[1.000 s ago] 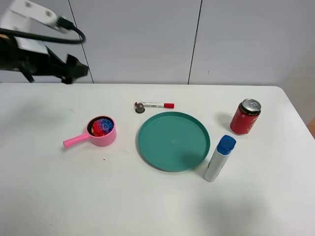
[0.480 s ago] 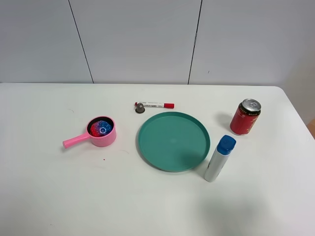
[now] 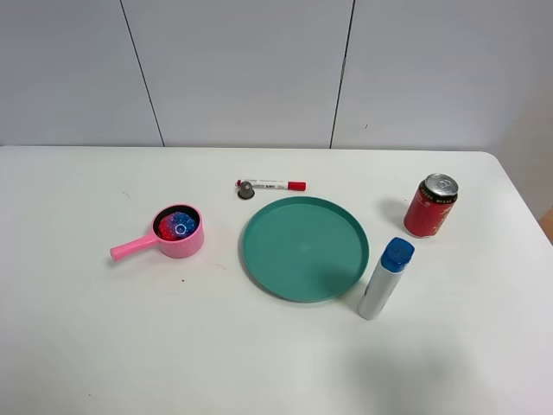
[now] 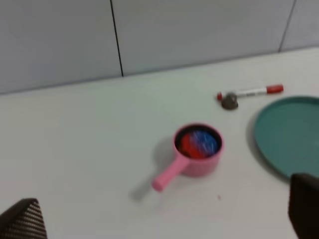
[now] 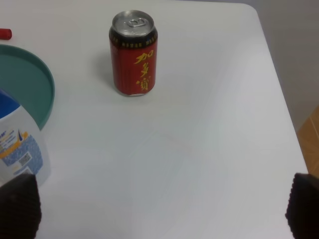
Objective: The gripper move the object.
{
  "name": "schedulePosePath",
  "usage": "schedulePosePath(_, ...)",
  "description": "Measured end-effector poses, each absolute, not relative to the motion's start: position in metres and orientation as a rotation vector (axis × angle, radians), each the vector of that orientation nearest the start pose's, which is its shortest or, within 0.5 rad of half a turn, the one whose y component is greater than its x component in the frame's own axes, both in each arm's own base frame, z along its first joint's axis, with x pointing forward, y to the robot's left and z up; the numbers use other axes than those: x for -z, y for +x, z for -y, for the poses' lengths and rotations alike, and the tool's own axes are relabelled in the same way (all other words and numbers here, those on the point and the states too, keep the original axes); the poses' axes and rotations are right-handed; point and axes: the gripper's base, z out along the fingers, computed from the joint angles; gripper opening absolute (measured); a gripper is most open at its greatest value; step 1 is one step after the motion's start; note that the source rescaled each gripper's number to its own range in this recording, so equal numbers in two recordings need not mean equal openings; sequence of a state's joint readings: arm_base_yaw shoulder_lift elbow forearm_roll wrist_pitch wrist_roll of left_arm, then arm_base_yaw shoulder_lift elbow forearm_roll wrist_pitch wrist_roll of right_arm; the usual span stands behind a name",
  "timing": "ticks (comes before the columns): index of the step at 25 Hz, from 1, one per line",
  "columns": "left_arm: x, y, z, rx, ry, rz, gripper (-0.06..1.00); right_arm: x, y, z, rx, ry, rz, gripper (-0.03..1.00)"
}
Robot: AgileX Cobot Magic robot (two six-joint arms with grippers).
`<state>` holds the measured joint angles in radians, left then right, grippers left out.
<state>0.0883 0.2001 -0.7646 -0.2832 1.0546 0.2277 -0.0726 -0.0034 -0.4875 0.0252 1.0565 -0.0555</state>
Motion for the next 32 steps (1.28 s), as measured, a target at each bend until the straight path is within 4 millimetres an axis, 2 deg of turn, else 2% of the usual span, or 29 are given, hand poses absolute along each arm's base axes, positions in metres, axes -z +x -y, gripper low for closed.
schedulePosePath(6, -0.303, -0.013, 0.018, 0.076, 0.174, -1.944, 0.98, -0.274, -0.004, -0.002, 0.05, 0.017, -2.049, 1.0)
schedulePosePath(10, -0.283, -0.007, 0.015, 0.061, 0.152, -2.002, 0.98, -0.274, -0.004, -0.002, 0.05, 0.017, -2.049, 1.0)
schedulePosePath(22, -0.281, -0.007, 0.005, 0.031, -0.056, -2.02, 0.98, -0.274, -0.004, -0.002, 0.05, 0.017, -2.049, 1.0)
schedulePosePath(32, -0.281, -0.007, 0.005, 0.025, -0.056, -2.021, 0.98, -0.274, -0.004, -0.002, 0.05, 0.017, -2.049, 1.0)
